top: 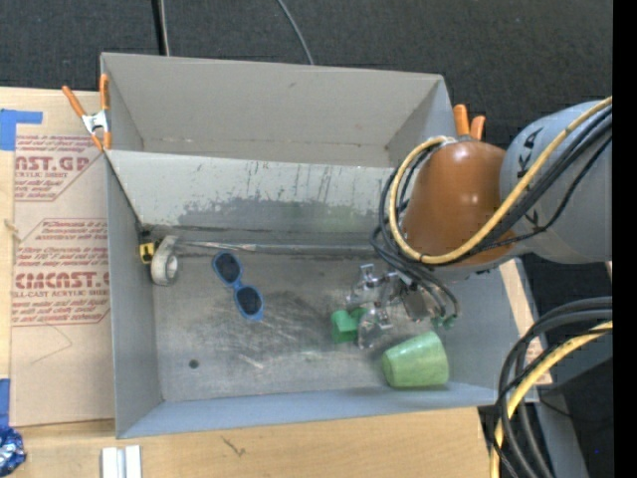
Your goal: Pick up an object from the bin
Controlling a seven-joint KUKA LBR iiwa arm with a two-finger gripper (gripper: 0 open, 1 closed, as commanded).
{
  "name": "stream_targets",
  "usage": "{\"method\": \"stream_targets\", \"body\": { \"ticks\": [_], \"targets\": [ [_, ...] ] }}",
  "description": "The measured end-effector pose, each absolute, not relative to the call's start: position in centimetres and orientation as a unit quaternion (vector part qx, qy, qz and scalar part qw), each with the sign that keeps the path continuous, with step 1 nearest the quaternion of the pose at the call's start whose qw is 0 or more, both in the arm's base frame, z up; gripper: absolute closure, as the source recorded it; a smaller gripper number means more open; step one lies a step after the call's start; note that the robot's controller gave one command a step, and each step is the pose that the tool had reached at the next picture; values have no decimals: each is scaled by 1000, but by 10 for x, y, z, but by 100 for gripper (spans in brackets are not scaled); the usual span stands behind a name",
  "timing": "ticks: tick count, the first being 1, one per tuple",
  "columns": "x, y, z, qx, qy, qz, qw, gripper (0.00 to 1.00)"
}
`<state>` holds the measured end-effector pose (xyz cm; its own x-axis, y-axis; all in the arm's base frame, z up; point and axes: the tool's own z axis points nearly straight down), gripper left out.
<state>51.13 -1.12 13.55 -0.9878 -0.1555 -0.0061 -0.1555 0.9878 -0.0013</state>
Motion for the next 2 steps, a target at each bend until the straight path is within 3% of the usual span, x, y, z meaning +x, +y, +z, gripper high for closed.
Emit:
{"method": "stream_targets", "body": {
  "ticks": [2],
  "targets": [
    [513,-10,174,-78,997,0,2,100]
  ]
}}
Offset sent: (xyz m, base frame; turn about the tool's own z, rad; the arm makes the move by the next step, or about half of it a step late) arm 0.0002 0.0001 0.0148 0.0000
